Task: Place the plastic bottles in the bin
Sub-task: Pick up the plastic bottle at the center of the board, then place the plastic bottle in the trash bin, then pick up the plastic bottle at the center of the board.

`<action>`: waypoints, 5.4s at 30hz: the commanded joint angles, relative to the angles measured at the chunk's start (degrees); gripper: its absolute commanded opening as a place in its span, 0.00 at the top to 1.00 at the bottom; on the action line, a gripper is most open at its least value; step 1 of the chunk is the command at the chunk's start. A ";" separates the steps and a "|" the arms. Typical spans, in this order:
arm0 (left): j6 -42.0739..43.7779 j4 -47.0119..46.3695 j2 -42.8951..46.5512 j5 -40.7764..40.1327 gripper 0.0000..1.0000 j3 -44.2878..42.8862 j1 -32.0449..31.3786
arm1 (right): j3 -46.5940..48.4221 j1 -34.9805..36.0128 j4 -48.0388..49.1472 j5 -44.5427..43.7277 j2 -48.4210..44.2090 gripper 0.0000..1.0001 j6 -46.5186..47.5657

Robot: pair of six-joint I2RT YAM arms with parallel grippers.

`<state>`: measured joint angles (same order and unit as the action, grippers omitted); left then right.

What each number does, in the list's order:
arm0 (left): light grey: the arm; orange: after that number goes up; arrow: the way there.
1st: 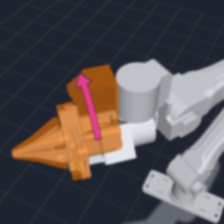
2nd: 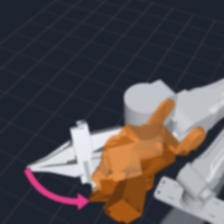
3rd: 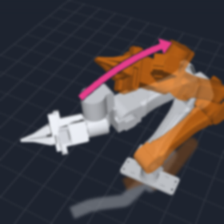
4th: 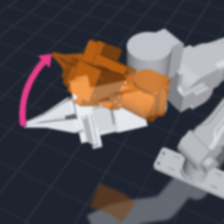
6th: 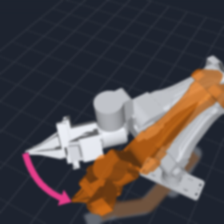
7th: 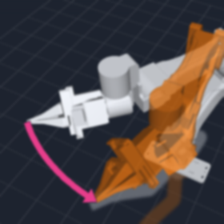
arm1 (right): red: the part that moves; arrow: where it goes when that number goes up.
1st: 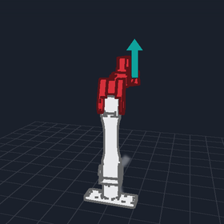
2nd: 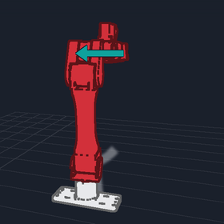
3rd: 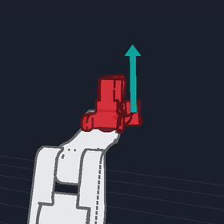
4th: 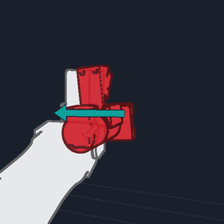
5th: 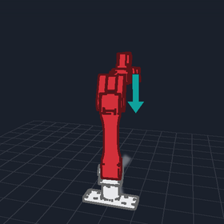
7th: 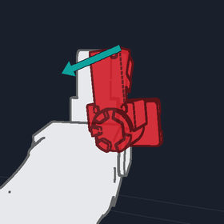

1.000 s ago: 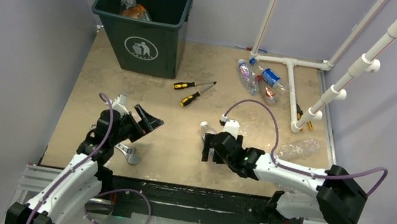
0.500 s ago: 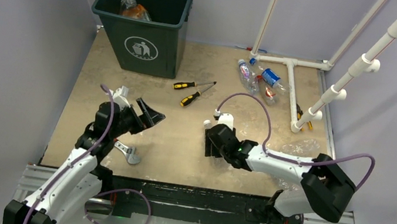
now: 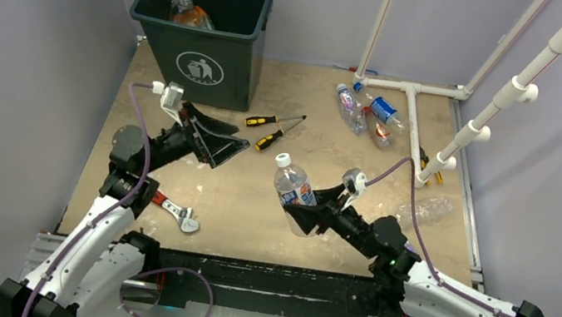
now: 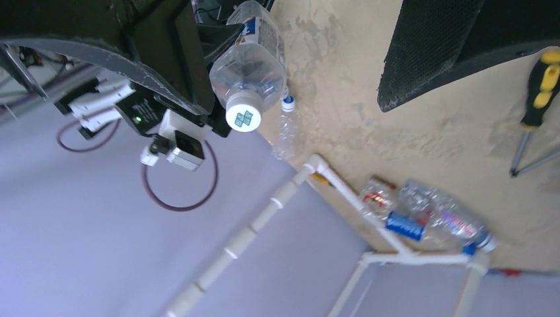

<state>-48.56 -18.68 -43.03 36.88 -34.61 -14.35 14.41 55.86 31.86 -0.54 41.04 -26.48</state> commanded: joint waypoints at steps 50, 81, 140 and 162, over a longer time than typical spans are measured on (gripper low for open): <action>11.81 -13.83 -1.74 -8.10 1.00 -2.93 -23.57 | 8.52 2.15 10.19 15.99 7.35 0.01 -7.52; 60.99 -21.34 -29.00 -65.43 1.00 -50.93 -23.49 | 3.81 2.15 -12.10 6.58 -4.76 0.01 -6.14; 4.63 26.26 5.88 -40.33 0.01 -12.88 7.49 | 44.22 -10.60 -29.36 -43.84 42.85 0.01 -5.67; 6.39 33.49 14.05 -37.81 0.01 3.51 3.80 | 60.29 -31.24 -20.97 -45.28 67.79 0.01 13.33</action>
<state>-42.41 16.05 -28.80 -2.85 -32.75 -10.28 72.79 26.09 6.85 -46.70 107.20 -18.85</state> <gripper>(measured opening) 0.991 0.987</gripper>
